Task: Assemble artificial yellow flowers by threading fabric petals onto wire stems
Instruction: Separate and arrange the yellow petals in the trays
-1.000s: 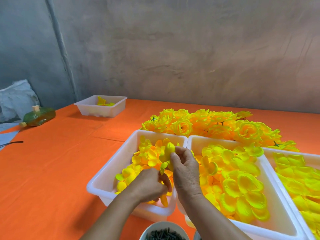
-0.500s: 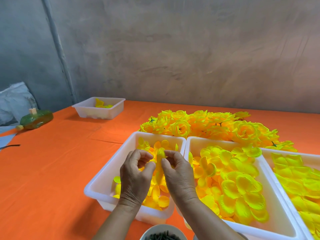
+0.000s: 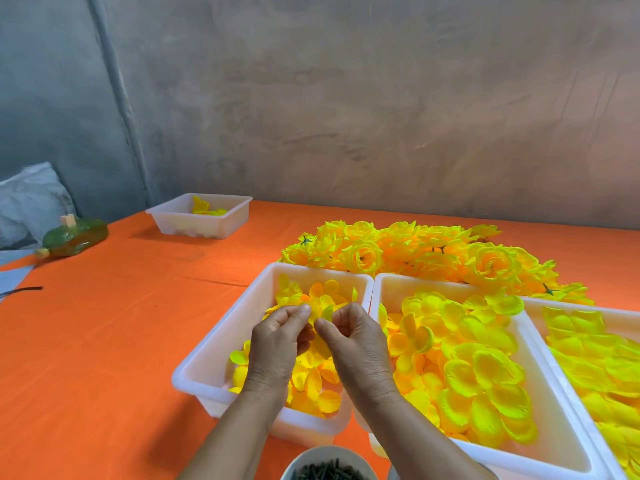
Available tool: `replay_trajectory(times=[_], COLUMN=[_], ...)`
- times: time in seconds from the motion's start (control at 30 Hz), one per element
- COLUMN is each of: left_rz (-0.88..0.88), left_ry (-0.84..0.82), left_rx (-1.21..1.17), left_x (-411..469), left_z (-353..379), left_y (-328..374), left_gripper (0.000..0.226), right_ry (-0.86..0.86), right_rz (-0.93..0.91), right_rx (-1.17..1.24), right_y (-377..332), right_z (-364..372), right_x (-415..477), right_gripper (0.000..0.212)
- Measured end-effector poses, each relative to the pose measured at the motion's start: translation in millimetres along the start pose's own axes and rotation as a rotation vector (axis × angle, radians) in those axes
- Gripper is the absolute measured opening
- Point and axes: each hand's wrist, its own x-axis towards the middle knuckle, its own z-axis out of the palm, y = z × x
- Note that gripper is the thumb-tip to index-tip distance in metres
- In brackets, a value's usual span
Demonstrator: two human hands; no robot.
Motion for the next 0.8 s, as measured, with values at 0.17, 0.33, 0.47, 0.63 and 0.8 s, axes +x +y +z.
replay_trajectory(times=[0.17,0.33,0.47,0.63,0.8], left_rz=[-0.052,-0.007,0.017,0.015,-0.043], left_ry=[-0.058,0.032,0.13,0.236,0.363], left_rx=[0.037,0.112,0.079,0.017,-0.114], left_x=[1,4,2,9,16], left_z=[0,1,0,-1,-5], left_y=[-2,-5,-2,-7,-9], left_gripper=[0.011,0.018,0.031,0.012,0.017], right_ry=[0.033,0.077,0.138,0.219,0.254], right_rz=[-0.016,0.023,0.066,0.069,0.153], right_rx=[-0.049,0.001,0.054,0.083,0.339], right_y=[1,3,2,5,5], right_z=[0,0,-1,1,-5], right_x=[1,3,6,6,10], right_gripper=[0.03,0.028,0.017,0.014,0.013])
